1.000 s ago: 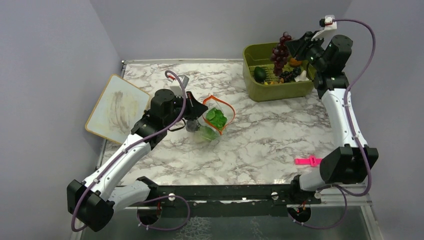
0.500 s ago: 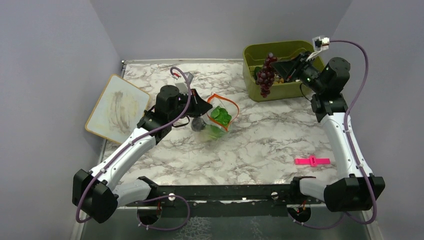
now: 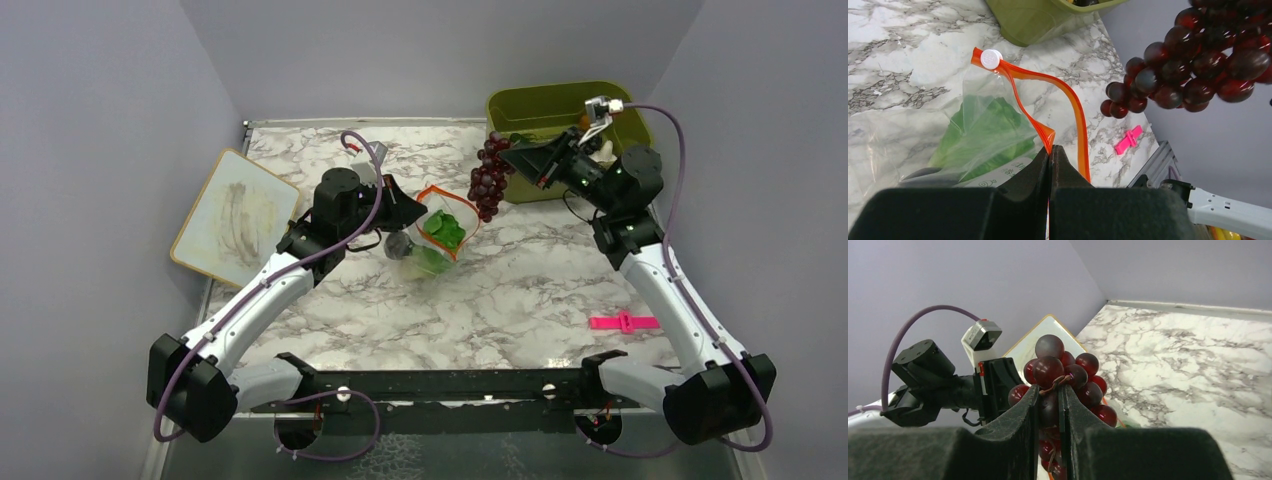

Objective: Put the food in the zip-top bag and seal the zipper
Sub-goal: Place the fake fruit in the zipper food storage bag.

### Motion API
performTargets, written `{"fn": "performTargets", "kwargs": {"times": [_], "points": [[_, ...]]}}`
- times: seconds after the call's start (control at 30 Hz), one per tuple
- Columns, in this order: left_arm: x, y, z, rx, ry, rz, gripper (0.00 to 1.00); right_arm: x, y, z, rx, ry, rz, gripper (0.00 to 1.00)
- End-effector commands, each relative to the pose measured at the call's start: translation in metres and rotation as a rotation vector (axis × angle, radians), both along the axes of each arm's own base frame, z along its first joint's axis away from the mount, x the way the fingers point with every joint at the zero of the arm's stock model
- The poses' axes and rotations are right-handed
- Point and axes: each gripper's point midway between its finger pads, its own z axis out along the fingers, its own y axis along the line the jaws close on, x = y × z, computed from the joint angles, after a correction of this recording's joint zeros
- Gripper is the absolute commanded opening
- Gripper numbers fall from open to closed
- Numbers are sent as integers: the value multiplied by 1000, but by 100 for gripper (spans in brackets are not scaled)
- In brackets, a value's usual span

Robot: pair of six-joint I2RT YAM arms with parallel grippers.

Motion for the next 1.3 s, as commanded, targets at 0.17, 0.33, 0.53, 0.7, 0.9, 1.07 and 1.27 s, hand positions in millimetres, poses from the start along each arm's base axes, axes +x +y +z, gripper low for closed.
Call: {"fn": "performTargets", "kwargs": {"times": [0.17, 0.33, 0.53, 0.7, 0.9, 1.07, 1.27], "points": [[6, -5, 26, -55, -66, -5, 0, -5, 35, 5, 111, 13, 36, 1], [7, -5, 23, -56, -64, -2, 0, -6, 53, 5, 134, 21, 52, 1], [6, -7, 26, -79, -63, -7, 0, -2, 61, -14, 158, 62, 26, 1], [7, -12, 34, -104, -74, -26, 0, -3, 70, -40, 182, 131, 25, 1], [7, -13, 39, -131, -81, -25, 0, -3, 77, -58, 234, 201, 42, 1], [8, -9, 33, -128, -88, 0, 0, -3, 79, -59, 292, 245, 45, 1], [7, -7, 30, -132, -93, 6, 0, -3, 73, -47, 398, 271, 33, 1]]}}
